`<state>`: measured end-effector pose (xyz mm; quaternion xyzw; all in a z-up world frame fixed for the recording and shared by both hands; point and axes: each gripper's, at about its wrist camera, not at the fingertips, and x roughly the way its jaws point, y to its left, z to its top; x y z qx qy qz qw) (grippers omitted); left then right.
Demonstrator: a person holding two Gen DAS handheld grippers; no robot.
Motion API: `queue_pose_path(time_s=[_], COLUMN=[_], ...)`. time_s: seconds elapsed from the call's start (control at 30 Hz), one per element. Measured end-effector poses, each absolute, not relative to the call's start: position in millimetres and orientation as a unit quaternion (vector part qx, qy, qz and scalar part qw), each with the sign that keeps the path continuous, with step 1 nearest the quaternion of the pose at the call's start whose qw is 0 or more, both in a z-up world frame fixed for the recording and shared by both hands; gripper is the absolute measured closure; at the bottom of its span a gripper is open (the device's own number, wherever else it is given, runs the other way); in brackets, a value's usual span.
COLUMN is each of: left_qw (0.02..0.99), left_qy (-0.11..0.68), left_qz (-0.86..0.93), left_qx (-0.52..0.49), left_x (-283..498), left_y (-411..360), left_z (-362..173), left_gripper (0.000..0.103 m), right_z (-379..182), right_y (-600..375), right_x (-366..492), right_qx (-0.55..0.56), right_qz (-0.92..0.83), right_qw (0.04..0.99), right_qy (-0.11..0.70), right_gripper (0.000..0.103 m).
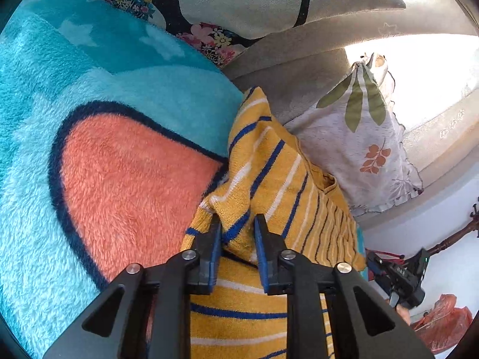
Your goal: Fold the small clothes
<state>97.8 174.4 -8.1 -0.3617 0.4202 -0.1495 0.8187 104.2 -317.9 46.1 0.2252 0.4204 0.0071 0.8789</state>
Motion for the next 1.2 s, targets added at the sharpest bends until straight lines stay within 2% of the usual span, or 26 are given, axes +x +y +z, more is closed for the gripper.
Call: queue_pose_path(time_s=[0.03,0.07,0.2,0.33,0.37,0.4,0.47,0.5,0.57,0.63,0.87,1.03,1.2], left_qw=[0.816,0.814,0.819,0.84,0.847,0.854,0.868,0.871,0.868,0.853,0.799,0.784,0.776], left_qy=[0.418,0.417,0.424,0.435,0.428,0.423,0.418,0.418,0.426,0.446,0.488,0.471,0.468], left_qz=[-0.157,-0.161,-0.156,-0.145,-0.15,-0.15,-0.134,-0.126,-0.121,-0.127,-0.177,-0.22,-0.258], left_qx=[-0.368,-0.372,-0.354,-0.29,-0.278,-0.265,-0.234,-0.226,-0.225,-0.239,-0.304,-0.339,-0.336], left_x=[98,98,95,67,54,41,13,-1,-27,-50,-104,-124,-142], left_y=[176,176,173,161,161,162,168,172,182,191,185,167,147], left_z=[-9,-9,-4,31,41,51,65,69,69,60,13,7,6], left_gripper=[0.076,0.075,0.075,0.075,0.072,0.069,0.052,0.049,0.046,0.046,0.046,0.043,0.043], right_z=[52,57,60,63,65,66,74,76,76,66,20,6,-6], right_y=[-322,-328,-344,-354,-359,-359,-362,-361,-353,-349,-335,-311,-300], right_x=[89,73,17,-26,-39,-49,-71,-82,-101,-113,-139,-147,-154], right_qx=[0.222,0.223,0.239,0.242,0.231,0.212,0.143,0.1,-0.009,-0.04,0.192,0.229,0.315], right_qz=[0.005,0.008,0.035,0.064,0.061,0.05,-0.002,-0.036,-0.118,-0.125,0.092,0.121,0.203], right_qw=[0.885,0.889,0.889,0.883,0.886,0.893,0.909,0.915,0.915,0.908,0.878,0.869,0.832], right_qy=[0.409,0.399,0.39,0.398,0.397,0.395,0.392,0.39,0.386,0.397,0.429,0.421,0.409], right_gripper=[0.06,0.055,0.054,0.052,0.052,0.05,0.049,0.049,0.038,0.036,0.036,0.036,0.036])
